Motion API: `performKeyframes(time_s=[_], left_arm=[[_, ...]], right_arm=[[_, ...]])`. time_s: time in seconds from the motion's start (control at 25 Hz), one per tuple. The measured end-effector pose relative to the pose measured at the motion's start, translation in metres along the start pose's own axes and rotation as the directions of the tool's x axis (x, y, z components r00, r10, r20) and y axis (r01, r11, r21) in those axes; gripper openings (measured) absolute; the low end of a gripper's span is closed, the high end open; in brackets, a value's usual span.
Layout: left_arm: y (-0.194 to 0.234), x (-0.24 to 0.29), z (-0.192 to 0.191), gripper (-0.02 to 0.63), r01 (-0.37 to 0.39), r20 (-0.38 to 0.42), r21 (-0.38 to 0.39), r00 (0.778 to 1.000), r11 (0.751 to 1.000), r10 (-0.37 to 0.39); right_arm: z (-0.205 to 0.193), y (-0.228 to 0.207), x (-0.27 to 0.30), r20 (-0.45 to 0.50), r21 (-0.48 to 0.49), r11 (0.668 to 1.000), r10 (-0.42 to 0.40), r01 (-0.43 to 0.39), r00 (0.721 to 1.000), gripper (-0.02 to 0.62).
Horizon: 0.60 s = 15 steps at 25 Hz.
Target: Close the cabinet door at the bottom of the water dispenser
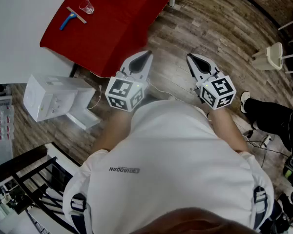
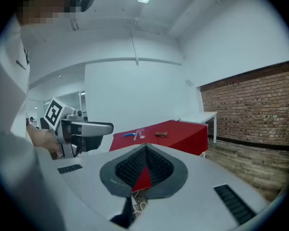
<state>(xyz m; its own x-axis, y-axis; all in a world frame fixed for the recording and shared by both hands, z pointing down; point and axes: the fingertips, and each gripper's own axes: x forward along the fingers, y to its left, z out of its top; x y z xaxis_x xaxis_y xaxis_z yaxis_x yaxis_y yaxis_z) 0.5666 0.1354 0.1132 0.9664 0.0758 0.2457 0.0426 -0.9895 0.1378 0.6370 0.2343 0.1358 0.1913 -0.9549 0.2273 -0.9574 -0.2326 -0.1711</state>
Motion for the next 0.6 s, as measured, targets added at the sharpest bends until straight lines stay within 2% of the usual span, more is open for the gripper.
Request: performKeyframes(time_s=[0.32, 0.52, 0.6], left_arm=[[-0.0023, -0.0028, -0.007, -0.005, -0.007, -0.016, 0.007, 1.0, 1.0, 0.007], [-0.0045, -0.0043, -0.0048, -0.005, -0.007, 0.002, -0.003, 1.0, 1.0, 0.007], [-0.0057, -0.005, -0.0061, -0.005, -0.003, 0.006, -0.008, 1.0, 1.0, 0.004]], right_arm=[[-0.0009, 0.0028, -0.0013, 0.005, 0.01, 1.0, -0.005, 0.005, 1.0, 0.021], [0.0051, 0.0004, -0.0052, 0.064, 0.093, 0.996, 0.003, -0.009, 0.998, 0.021], [0.0052, 0.0008, -0.006, 0.071, 0.082, 0.997, -0.002, -0.004, 0.997, 0.022]])
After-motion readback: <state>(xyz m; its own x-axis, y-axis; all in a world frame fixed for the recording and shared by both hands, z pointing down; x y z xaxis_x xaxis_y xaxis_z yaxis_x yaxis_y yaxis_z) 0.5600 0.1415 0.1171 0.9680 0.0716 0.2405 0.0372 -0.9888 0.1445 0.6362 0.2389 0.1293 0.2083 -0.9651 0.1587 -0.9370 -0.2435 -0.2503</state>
